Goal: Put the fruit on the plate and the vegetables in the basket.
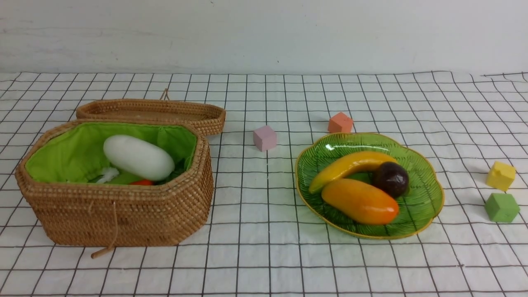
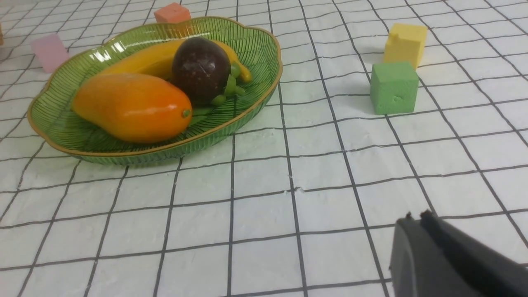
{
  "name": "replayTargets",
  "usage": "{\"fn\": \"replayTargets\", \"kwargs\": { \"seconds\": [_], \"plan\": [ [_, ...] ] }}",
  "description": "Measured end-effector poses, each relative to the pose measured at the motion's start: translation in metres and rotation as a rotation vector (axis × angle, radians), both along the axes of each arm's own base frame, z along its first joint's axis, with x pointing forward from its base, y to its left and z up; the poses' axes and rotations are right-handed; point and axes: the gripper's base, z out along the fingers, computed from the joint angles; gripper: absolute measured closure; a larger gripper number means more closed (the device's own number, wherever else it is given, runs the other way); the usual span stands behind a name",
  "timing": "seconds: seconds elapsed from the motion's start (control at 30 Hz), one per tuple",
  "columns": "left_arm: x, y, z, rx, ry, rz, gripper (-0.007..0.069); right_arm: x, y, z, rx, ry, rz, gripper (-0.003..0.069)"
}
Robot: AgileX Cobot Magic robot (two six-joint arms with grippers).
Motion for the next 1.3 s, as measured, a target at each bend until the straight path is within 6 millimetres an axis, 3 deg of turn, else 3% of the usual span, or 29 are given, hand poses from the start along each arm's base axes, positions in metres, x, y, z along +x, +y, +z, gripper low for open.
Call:
{"fn": "replayTargets", "kwargs": {
  "seconds": [1.3],
  "plan": [
    [0.0000,0.0000,0.0000,-0.004,0.000,0.001,0.0616,0.0000,0.0000,0.0000,0.000,0.000,0.000,0.0582]
  ]
}}
